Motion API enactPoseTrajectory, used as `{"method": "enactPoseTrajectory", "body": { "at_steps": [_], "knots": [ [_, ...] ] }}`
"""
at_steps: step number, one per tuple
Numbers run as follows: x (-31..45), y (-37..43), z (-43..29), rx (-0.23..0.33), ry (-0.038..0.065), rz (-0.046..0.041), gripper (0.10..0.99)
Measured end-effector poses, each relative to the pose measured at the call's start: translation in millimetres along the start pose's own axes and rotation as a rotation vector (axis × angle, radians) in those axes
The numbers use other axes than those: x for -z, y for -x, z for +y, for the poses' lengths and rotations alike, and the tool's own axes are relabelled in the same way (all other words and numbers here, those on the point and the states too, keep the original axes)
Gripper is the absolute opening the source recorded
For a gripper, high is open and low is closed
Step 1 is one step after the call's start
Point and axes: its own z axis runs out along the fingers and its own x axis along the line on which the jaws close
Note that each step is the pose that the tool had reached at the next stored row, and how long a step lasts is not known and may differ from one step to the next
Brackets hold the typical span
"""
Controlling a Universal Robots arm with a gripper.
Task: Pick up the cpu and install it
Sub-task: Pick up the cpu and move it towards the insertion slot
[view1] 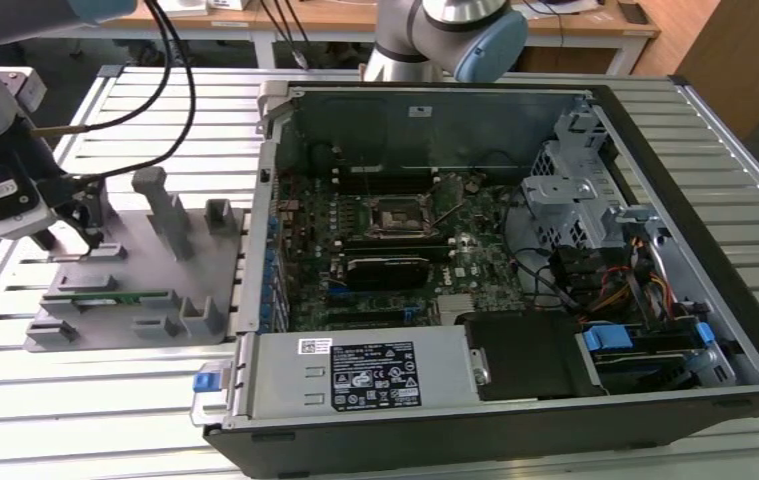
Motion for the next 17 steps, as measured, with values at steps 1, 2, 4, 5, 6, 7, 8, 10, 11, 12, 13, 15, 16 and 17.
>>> {"method": "enactPoseTrajectory", "body": {
  "at_steps": [1,2,4,5,6,7,8,10,11,12,13,15,16,17],
  "knots": [
    [0.6,0.0,0.0,0.000,0.000,0.0002,0.533],
    [1.3,0.0,0.1,0.000,0.000,0.0000,0.533],
    [4.4,-0.1,0.2,0.000,0.000,0.0002,0.533],
    [6.0,-0.2,0.3,0.000,0.000,0.0002,0.533],
    [7.6,-0.2,0.4,0.000,0.000,0.0002,0.533],
    [8.9,-0.2,0.5,0.000,0.000,0.0001,0.533],
    [10.3,-0.3,0.6,0.000,0.000,0.0001,0.533],
    [13.1,-0.3,0.7,0.000,0.000,0.0002,0.533],
    [14.3,-0.4,0.8,0.000,0.000,0.0002,0.533],
    [15.6,-0.4,0.9,0.000,0.000,0.0002,0.533],
    [16.9,-0.4,0.9,0.000,0.000,0.0001,0.533],
    [18.8,-0.5,1.0,0.000,0.001,0.0001,0.533],
    [19.8,-0.5,1.1,0.000,0.001,0.0001,0.533],
    [21.0,-0.5,1.2,0.000,0.001,0.0002,0.533]
  ]
}}
